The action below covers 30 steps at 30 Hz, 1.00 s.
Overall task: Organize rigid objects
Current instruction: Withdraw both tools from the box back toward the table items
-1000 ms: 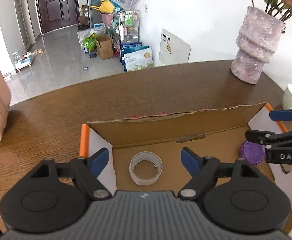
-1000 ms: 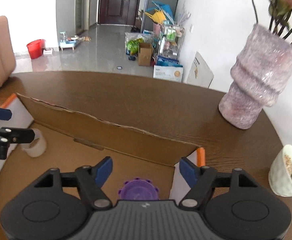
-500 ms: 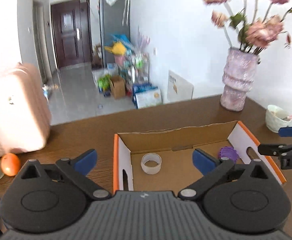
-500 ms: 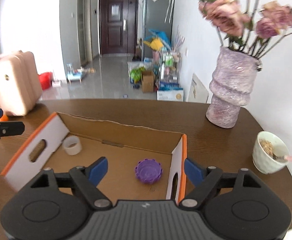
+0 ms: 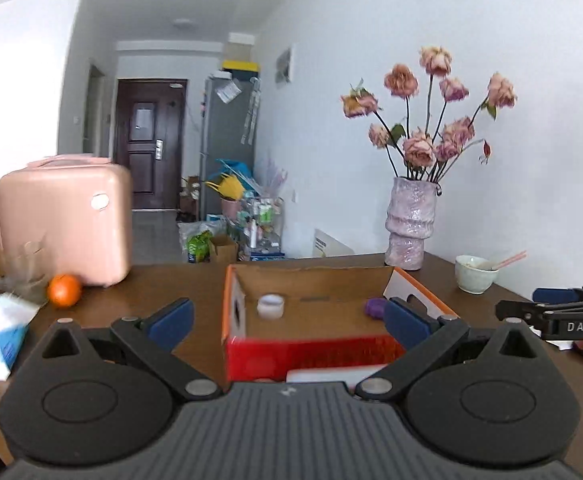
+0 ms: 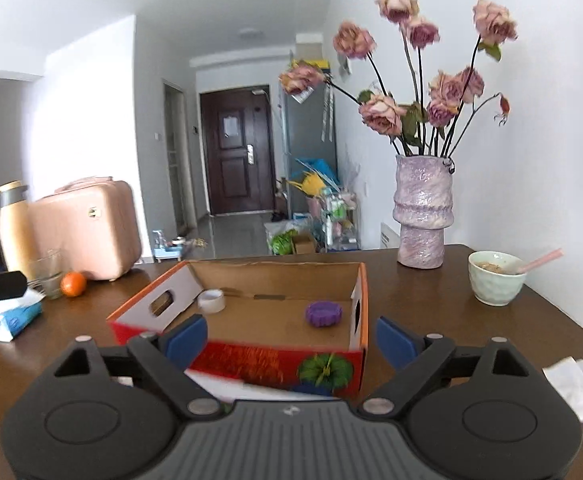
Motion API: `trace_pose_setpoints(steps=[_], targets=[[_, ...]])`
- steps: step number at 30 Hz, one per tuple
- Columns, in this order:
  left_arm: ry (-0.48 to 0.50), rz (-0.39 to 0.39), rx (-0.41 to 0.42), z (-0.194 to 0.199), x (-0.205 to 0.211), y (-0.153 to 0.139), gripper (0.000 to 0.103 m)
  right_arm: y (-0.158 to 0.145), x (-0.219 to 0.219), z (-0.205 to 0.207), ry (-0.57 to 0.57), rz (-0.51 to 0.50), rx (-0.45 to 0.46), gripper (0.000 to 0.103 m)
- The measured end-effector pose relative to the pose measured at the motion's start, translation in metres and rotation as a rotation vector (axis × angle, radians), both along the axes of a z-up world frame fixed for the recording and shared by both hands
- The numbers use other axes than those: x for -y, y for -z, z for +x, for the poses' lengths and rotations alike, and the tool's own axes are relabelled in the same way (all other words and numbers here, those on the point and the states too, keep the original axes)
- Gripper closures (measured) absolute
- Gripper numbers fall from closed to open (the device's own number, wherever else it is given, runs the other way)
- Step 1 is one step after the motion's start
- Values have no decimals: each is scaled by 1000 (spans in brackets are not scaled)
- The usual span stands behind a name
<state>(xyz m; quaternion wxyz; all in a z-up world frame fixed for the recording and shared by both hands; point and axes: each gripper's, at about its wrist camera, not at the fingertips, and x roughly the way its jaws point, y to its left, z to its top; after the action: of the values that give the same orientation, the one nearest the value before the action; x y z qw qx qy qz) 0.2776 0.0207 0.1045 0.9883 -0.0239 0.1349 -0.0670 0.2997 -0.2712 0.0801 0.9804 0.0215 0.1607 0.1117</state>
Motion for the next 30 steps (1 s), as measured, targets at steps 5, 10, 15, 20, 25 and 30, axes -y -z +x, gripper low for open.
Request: trace_pose_setpoints(steps=[5, 10, 15, 20, 25, 30], targets=[[-65, 25, 16, -57, -8, 20, 0, 19, -6, -65, 45, -3, 100, 3], [-80, 53, 10, -88, -10, 42, 0, 41, -13, -106, 43, 14, 89, 0], [-75, 90, -31, -93, -2, 54, 0, 55, -16, -126, 1, 36, 50, 0], [-46, 81, -2, -102, 9, 59, 0, 65, -16, -122, -26, 37, -26, 1], [-43, 95, -63, -91, 15, 71, 0, 71, -21, -122, -65, 57, -62, 27], [-81, 55, -120, -68, 14, 81, 0, 81, -30, -115, -30, -14, -6, 17]])
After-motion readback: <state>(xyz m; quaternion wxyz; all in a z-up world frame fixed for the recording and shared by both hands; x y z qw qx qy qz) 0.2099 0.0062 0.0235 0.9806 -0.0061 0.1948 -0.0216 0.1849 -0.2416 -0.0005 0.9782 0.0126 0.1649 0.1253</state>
